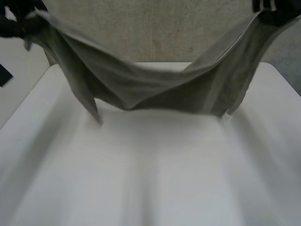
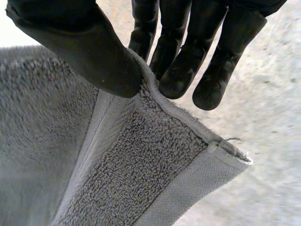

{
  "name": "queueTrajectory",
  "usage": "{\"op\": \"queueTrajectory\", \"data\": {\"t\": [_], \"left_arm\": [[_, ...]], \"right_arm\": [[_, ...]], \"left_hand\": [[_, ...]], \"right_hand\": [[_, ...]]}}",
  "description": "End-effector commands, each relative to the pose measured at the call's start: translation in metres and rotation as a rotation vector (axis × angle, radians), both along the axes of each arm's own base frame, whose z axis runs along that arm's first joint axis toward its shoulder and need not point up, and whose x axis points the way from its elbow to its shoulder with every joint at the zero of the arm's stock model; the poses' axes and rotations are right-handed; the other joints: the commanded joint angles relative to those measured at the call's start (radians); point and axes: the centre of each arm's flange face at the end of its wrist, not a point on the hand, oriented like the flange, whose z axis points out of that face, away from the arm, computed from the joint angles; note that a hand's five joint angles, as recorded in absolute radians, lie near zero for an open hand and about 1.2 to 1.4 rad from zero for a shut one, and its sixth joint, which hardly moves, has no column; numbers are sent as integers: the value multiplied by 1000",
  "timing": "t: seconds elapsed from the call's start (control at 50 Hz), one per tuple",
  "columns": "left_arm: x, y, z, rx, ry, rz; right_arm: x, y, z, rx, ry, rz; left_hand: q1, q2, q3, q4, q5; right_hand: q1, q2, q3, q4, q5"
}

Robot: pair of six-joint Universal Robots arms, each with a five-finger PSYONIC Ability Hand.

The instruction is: Fold the towel.

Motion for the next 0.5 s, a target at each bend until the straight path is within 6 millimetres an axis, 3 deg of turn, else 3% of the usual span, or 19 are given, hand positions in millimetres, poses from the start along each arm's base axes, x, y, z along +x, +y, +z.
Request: {"op": "queueTrajectory", "data": {"t": [0.02, 0.04, 0.06, 0.1, 0.12, 0.14, 0.16, 0.2, 0.22, 0.26, 0.32, 0.38, 0.46, 0.5], "left_arm": [[21, -25, -13, 93, -17, 87], [22, -34, -27, 126, -52, 102], [22, -34, -27, 126, -52, 102], [21, -46, -57, 185, -164, 136], [21, -46, -57, 185, -165, 136], [19, -51, -77, 231, -246, 157], [19, -51, -78, 231, -247, 157], [8, -54, -115, 303, -426, 184], [7, -54, -116, 303, -427, 184], [-5, -49, -140, 310, -630, 212], [-12, -45, -154, 292, -763, 224], [-15, -47, -158, 286, -782, 221], [-19, -65, -149, 248, -744, 236], [-22, -74, -146, 233, -727, 239]], "right_arm": [[-6, -8, -40, 69, 254, -57], [-5, -11, -54, 92, 337, -78], [-5, -11, -55, 92, 338, -79], [-1, -13, -80, 118, 510, -125], [-1, -13, -80, 118, 510, -125], [6, -9, -90, 126, 568, -128], [13, -6, -97, 135, 595, -124], [19, -3, -102, 139, 606, -120], [19, -3, -102, 139, 606, -120], [23, -4, -107, 124, 610, -112], [26, -9, -113, 114, 611, -110], [30, -16, -121, 108, 613, -106], [33, -26, -129, 108, 608, -107], [43, -36, -136, 90, 599, -97]], "left_hand": [[142, 77, 48, 32, 102], [142, 77, 48, 32, 102], [142, 77, 48, 32, 102], [142, 77, 48, 32, 102], [142, 77, 48, 32, 102], [142, 77, 48, 32, 102], [142, 77, 48, 32, 102], [142, 77, 48, 32, 102], [142, 77, 48, 32, 102], [142, 77, 48, 32, 102], [142, 77, 48, 32, 102], [142, 77, 48, 32, 102], [142, 77, 48, 32, 102], [142, 77, 48, 32, 102]], "right_hand": [[67, 97, 73, 64, 64], [67, 97, 73, 64, 64], [67, 97, 73, 64, 64], [67, 97, 73, 64, 64], [67, 97, 73, 64, 64], [67, 97, 73, 64, 64], [67, 97, 73, 64, 64], [67, 97, 73, 64, 64], [67, 97, 73, 64, 64], [67, 97, 73, 64, 64], [67, 97, 73, 64, 64], [67, 97, 73, 64, 64], [67, 97, 73, 64, 64], [67, 97, 73, 64, 64]]}}
